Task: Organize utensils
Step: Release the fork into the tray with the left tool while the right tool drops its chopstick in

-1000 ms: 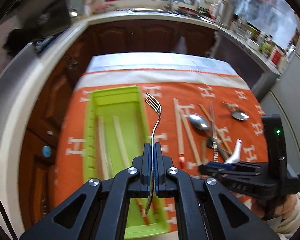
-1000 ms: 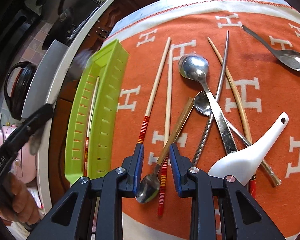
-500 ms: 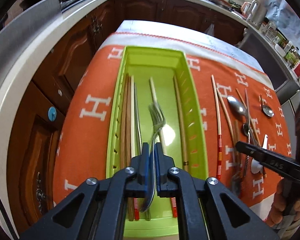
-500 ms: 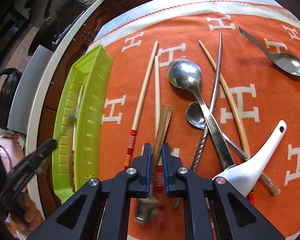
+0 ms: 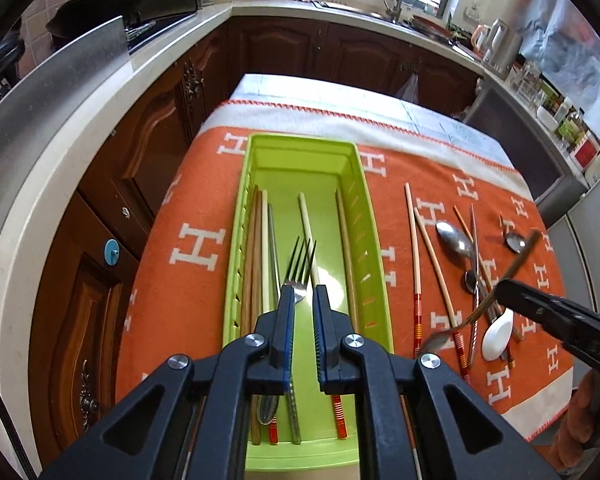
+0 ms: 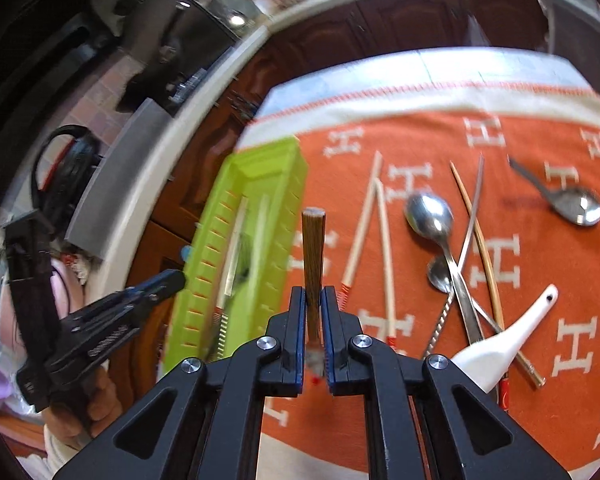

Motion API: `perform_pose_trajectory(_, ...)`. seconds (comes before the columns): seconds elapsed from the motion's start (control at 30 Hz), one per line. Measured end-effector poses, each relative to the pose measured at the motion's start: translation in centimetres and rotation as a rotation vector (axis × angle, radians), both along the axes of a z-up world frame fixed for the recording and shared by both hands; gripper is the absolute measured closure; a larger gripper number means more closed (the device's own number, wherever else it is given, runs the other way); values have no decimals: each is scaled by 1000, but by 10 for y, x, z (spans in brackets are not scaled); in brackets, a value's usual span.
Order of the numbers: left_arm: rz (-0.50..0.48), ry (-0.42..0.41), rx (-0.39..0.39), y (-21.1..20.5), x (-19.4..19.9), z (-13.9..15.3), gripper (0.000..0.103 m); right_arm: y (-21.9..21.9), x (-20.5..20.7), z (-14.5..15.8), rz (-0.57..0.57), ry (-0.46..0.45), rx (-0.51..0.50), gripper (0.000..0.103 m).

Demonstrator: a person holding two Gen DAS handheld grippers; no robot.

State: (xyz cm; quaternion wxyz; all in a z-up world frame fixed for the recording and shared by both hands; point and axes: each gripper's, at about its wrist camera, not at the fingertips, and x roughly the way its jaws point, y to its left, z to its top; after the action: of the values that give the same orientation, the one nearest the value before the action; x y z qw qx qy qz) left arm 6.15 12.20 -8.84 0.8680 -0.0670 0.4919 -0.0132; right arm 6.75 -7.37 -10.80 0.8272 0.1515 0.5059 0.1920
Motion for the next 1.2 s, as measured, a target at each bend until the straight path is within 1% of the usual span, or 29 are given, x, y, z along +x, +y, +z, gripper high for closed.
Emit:
perform_pose_trajectory(0.13,20,-25,-3,8,-2,11,96,14,-7,34,38,-69,12,96)
perform_pose_trajectory(0.23,46,-53,15,15,-3,22,96,28,-9,57,86,-103,32,96)
perform_pose_trajectory(0.33,76,-60,37,21,-3,30,93,47,-6,70,144,-102,50,96)
perform_pose_trajectory(0.4,94,-62,57,25,-2,33,90,62,-4,71,185,-80,50,96)
perform_pose_trajectory(0.5,112,-54,75,29,-2,34,85,84,2,62,239,-22,25,96)
perform_pose_trajectory(0.57,118,-43,84,31,-1,32,82,97,7,48,272,27,11,96)
perform_pose_trajectory(0.63,125,-29,88,34,1,28,76,106,13,33,282,75,-7,96)
perform_pose_trajectory(0.67,132,-21,92,35,2,26,75,110,18,25,282,97,-18,96)
perform_pose_trajectory(0.73,146,-13,105,37,4,23,75,119,24,12,285,116,-50,95)
perform_pose_trajectory(0.8,153,-6,116,38,6,20,71,124,31,2,280,140,-66,95)
perform_pose_trajectory(0.83,154,-3,115,38,7,18,67,126,36,-2,269,151,-65,95)
perform_pose_trajectory(0.87,154,-2,112,38,8,18,63,123,40,-8,259,158,-65,93)
perform_pose_trajectory(0.97,149,-2,121,36,10,16,62,117,48,-14,221,162,-56,84)
perform_pose_trajectory(1.2,136,5,118,30,15,15,62,98,48,-8,177,128,-67,84)
